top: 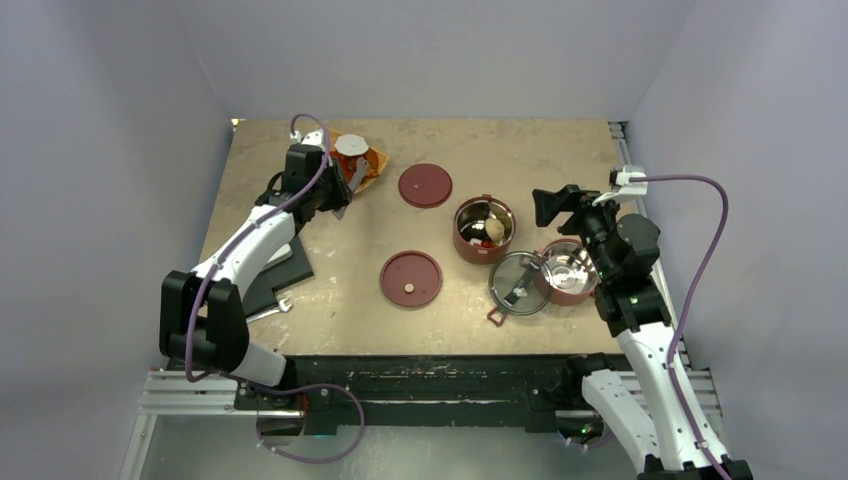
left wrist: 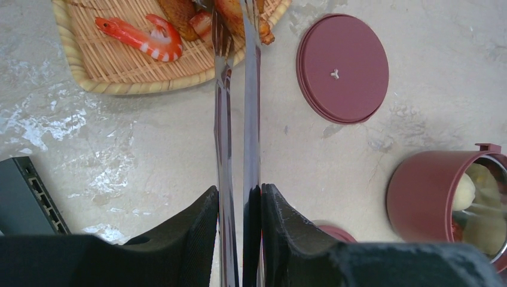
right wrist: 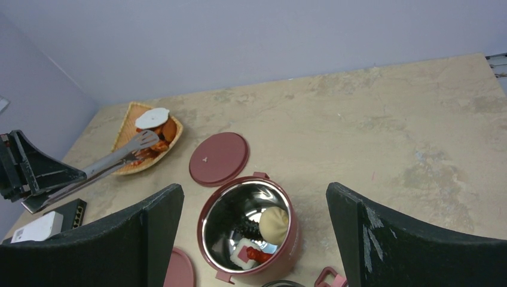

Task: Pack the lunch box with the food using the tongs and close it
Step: Pick up the fake food from the plate.

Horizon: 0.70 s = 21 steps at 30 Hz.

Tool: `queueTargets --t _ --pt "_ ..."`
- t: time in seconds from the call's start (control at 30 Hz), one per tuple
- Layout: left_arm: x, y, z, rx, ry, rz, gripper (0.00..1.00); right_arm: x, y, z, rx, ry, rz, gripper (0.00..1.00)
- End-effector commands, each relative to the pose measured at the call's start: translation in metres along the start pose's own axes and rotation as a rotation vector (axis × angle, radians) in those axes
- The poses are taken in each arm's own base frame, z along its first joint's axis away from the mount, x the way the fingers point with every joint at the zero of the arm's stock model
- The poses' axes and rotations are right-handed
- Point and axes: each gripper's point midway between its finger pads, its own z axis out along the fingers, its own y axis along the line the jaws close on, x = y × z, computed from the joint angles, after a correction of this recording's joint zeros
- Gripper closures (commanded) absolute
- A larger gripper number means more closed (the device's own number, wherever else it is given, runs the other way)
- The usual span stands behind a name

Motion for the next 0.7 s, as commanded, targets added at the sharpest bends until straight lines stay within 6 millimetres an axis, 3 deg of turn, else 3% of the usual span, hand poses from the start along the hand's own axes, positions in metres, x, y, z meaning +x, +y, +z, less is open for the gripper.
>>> queueTargets --t 0.0,0.33,0.67 --pt "-0.022 -0.012 -0.007 0.085 -0.074 -0.049 0.72 -0.015 0.003 0.001 -0.005 -0.046 -0.002 0.07" --pt "-0.018 -0.004 0.006 0.135 -0.051 -0.144 0.75 -0.013 0.003 0.002 -0.007 -0.041 -0.001 0.07" --pt "-0.026 -0.002 -0.008 0.159 -0.11 -0.225 0.89 -0.015 0.003 0.0 -0.002 -0.048 -0.001 0.07"
